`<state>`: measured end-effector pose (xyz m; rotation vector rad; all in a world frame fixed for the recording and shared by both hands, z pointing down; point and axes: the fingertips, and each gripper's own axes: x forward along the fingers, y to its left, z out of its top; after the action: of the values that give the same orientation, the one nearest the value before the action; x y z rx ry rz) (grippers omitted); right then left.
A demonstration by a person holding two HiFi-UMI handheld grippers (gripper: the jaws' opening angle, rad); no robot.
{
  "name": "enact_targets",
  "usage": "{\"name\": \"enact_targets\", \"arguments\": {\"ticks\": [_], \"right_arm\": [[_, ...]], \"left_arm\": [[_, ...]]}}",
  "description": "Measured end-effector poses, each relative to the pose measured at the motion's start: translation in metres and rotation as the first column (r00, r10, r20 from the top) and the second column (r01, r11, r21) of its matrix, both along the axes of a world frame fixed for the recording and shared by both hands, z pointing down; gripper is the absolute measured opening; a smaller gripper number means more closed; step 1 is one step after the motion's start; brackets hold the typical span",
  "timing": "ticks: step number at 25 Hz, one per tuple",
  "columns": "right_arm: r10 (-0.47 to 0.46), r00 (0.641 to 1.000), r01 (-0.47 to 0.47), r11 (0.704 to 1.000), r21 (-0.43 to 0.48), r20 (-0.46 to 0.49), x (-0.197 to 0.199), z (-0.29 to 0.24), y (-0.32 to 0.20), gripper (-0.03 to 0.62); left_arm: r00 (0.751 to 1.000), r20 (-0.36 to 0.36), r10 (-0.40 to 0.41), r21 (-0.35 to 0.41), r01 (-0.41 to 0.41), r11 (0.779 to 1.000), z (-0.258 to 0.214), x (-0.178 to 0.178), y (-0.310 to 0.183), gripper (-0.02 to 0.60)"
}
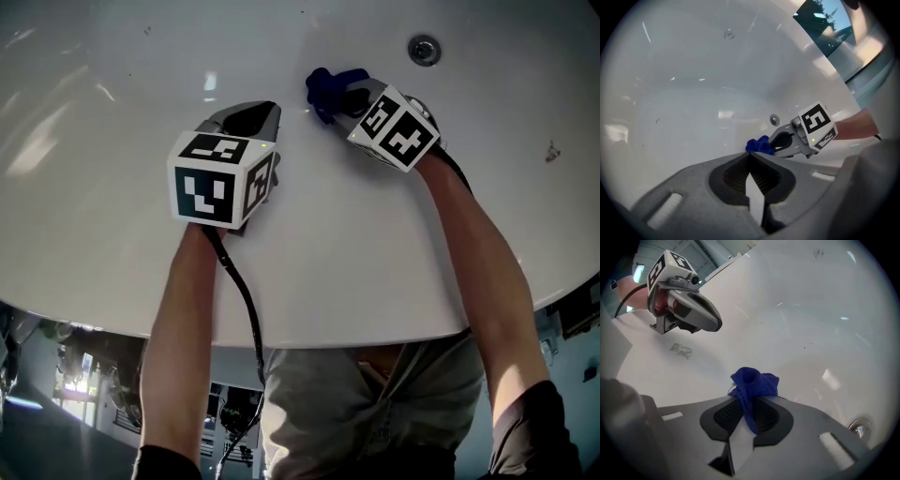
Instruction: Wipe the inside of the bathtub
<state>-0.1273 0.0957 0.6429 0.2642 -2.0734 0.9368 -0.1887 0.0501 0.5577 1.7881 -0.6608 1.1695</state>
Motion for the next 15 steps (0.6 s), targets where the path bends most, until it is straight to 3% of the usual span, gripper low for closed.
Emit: {"name": "enact_targets", "arguments": {"ticks": [9, 15], "right_arm": [[-0.094, 0.995, 0.093, 0.994, -0.061, -0.017, -0.031, 0.015, 0.025, 0.061], [-0.139, 0.99, 0.135, 0.984, -0.12, -0.024, -0.033, 0.022, 0.047, 0.06]], "left_arm": [[0.998, 0.028, -0.051, -0.092, 0.053, 0.994, 0.012, -0.034, 0.019, 0.005], [0.999, 0.019, -0.046, -0.108, 0.048, 0.993, 0.013, -0.035, 0.023, 0.005]]}}
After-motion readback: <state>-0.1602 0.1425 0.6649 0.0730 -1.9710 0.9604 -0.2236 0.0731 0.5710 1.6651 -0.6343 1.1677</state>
